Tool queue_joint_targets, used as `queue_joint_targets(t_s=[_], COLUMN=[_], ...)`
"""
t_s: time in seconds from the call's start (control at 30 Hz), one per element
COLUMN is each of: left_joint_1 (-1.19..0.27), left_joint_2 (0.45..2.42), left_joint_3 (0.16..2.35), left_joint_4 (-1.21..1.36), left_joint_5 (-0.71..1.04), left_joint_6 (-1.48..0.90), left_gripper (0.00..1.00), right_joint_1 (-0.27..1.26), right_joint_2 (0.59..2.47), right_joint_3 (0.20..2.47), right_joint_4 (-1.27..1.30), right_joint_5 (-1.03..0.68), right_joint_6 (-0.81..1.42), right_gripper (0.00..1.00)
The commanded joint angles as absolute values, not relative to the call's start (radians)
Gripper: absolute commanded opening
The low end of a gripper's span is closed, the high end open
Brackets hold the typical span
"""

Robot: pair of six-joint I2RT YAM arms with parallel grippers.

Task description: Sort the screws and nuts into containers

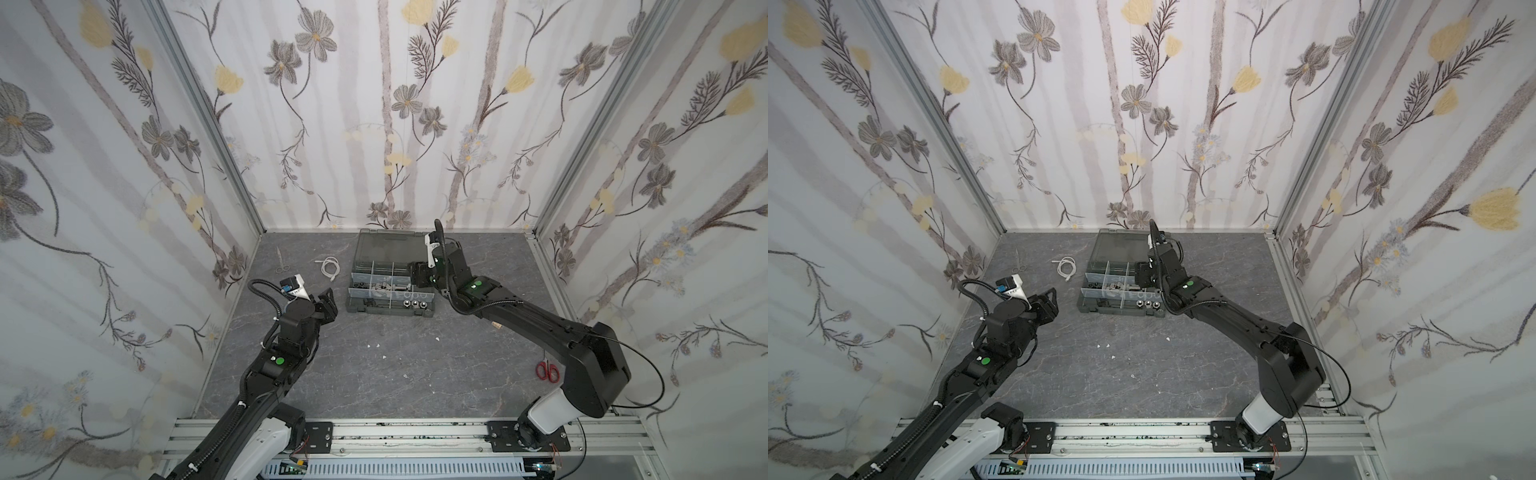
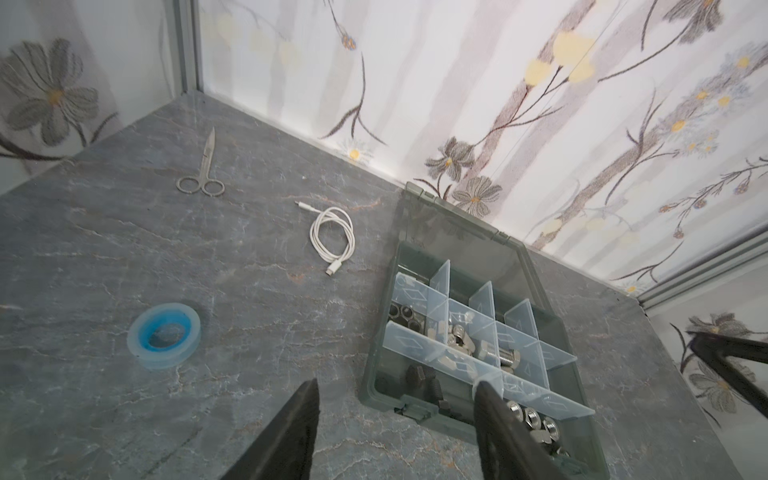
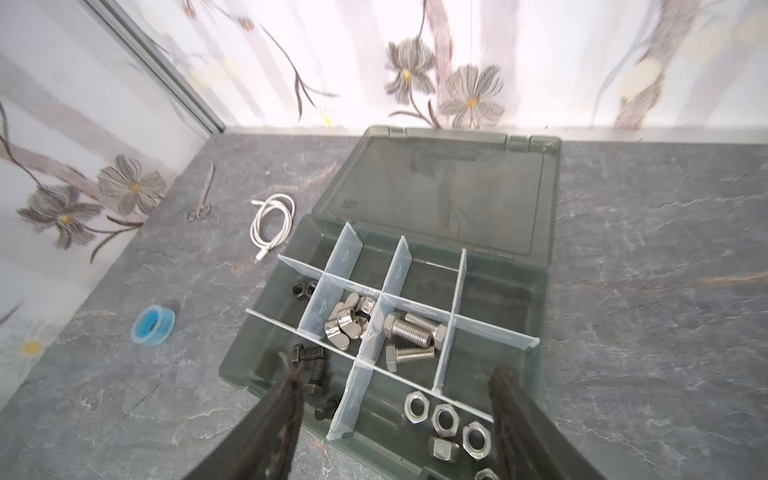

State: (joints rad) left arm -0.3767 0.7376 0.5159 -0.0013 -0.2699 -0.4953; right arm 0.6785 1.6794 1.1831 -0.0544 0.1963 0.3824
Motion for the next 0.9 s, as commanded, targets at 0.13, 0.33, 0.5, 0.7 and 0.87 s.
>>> queue_joint_targets(t_s=[0.13,0.33,0.5,0.7,0.87], left_joint_1=[-0.366,-0.362,-0.360,-0.345,-0.336], left_joint_2=[0.616,0.517,0.503,0.625,0.700], left_joint_3=[0.425,0.342,0.271,0.229,0.151], left_joint_4=[0.098,0.173,0.304,0.400,0.526], left_joint_5=[-0.451,-0.560,-0.612,-0.740,-0.739], left_joint_6=[-0.450,-0.449,-0.334,-0.287,-0.311], left_gripper=[0.78,0.98,1.00,1.00,1.00], right_joint_1=[0.667,0.579,0.524,0.427,0.331], right_joint_2=[1.326,1.108,1.009,0.838,0.828], right_joint_3=[0.877,0.640,0.467,0.176,0.014], right_joint_4=[0.246,0.336,0.328,0.681,0.814], right_joint_5=[0.458,0.591,0.613,0.676,0.660], right_joint_6=[0.284,0.252,0.227,0.083,0.053], right_gripper=[0.77,0.93,1.00,1.00,1.00])
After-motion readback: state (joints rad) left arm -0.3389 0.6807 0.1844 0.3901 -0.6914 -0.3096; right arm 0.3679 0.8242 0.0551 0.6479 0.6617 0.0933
